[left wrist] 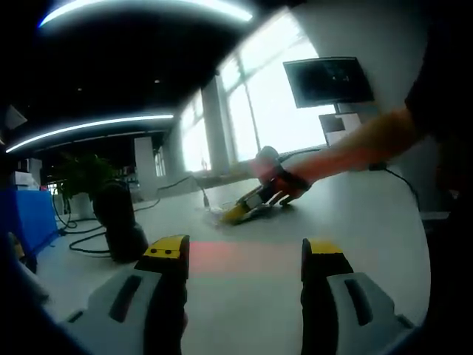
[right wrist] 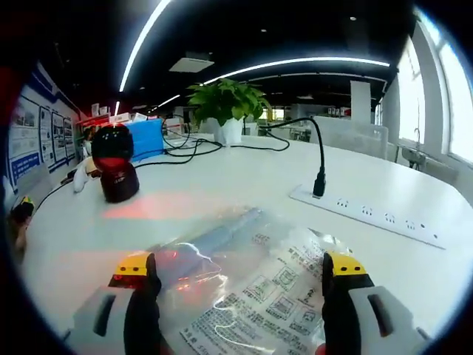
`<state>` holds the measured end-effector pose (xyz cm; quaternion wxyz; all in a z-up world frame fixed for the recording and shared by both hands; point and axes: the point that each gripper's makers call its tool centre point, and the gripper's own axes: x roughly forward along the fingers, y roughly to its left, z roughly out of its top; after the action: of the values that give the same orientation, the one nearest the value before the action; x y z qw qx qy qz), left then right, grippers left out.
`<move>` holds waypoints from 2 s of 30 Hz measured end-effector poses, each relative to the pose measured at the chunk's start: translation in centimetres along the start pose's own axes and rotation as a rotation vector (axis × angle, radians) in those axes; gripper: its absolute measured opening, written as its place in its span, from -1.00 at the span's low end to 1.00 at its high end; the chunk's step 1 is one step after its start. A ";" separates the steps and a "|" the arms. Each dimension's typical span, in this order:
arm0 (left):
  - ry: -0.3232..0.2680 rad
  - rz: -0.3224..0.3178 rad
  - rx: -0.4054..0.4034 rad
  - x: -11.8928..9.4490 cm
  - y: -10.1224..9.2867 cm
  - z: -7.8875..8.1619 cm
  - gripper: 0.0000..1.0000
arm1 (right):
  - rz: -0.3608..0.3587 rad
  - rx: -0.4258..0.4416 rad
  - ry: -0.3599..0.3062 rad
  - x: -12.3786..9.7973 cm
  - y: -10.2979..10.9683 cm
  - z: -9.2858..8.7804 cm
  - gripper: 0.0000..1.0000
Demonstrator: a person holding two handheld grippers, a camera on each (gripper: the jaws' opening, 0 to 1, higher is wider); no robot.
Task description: Clip sheet goods on table flip sheet goods clip sheet goods scan sheet goods put sheet goods back to table
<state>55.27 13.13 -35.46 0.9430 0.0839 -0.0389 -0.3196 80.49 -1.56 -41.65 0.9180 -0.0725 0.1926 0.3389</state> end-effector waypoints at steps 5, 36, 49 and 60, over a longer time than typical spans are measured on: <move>0.001 0.000 0.000 0.0 0.0 0.0 0.07 | -0.008 -0.011 0.017 0.0 0.0 0.2 0.75; -0.020 0.038 -0.046 -0.2 1.0 0.3 0.08 | 0.030 -0.093 -0.376 -13.9 4.4 8.8 0.59; -0.035 0.061 -0.091 -0.4 1.5 0.5 0.08 | 0.029 -0.095 -0.450 -20.3 5.8 9.0 0.57; -0.067 0.098 -0.128 -0.7 2.6 1.0 0.09 | -0.027 -0.078 -0.448 -22.4 3.9 7.7 0.57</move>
<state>56.12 15.44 -34.06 0.9592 0.0104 -0.0541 -0.2774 64.65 -9.87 -25.57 0.9389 -0.0334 -0.0303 0.3413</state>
